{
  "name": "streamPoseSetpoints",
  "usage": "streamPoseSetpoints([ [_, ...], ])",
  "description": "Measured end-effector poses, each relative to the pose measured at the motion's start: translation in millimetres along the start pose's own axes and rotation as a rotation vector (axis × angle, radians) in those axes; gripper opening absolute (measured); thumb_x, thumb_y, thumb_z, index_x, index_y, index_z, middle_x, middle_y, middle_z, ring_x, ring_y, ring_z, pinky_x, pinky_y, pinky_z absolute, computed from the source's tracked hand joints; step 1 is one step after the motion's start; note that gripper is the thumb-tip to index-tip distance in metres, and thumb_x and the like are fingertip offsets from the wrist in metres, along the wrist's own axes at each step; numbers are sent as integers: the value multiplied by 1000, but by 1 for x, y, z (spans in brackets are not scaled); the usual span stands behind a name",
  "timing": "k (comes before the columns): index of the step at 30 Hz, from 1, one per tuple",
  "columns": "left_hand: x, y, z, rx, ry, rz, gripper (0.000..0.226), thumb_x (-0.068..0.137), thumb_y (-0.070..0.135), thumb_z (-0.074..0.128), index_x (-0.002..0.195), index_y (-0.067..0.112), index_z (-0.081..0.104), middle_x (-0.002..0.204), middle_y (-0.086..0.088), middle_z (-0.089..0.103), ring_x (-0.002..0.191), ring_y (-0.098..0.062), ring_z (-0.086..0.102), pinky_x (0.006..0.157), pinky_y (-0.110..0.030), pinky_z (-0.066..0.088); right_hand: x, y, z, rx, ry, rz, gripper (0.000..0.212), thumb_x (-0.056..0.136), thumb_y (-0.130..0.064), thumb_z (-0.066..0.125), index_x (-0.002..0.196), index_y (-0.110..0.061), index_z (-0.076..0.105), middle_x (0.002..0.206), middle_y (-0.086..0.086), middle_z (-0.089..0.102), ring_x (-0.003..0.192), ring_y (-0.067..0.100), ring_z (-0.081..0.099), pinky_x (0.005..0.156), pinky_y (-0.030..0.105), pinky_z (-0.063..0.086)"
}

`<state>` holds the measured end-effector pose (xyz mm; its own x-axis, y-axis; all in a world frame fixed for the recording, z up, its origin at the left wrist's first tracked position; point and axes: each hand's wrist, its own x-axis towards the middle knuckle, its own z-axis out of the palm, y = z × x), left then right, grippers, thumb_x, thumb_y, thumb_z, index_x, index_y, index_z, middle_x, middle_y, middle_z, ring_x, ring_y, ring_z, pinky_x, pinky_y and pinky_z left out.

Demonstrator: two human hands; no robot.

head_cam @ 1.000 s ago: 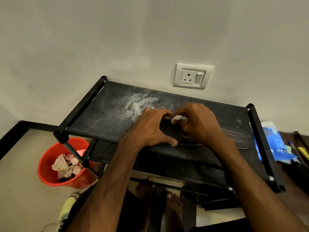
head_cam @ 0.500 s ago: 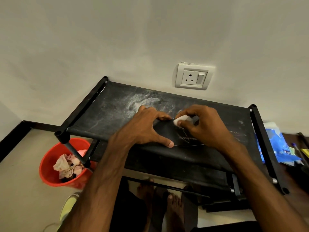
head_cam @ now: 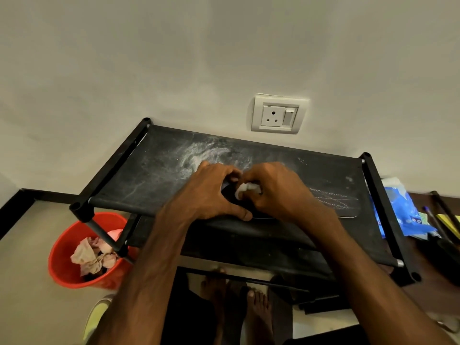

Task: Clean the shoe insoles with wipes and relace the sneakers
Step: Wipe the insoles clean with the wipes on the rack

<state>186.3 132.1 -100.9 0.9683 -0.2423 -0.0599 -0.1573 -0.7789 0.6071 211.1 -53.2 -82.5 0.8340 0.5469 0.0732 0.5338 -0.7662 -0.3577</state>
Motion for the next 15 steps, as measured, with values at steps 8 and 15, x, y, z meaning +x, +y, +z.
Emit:
streamPoseSetpoints([
  [8, -3, 0, 0, -36, 14, -45, 101, 49, 62, 92, 136, 31, 52, 114, 20, 60, 119, -12, 42, 98, -36, 43, 7, 3, 5, 26, -9, 5, 15, 90, -25, 70, 103, -28, 78, 98, -1, 74, 84, 16, 66, 75, 42, 58],
  [15, -3, 3, 0, -36, 15, -63, 99, 52, 60, 92, 137, 31, 50, 114, 20, 59, 122, -13, 41, 103, -42, 43, 14, 14, 7, -16, 107, 62, 14, 88, -29, 70, 99, -32, 78, 92, -5, 74, 82, 16, 66, 70, 45, 59],
])
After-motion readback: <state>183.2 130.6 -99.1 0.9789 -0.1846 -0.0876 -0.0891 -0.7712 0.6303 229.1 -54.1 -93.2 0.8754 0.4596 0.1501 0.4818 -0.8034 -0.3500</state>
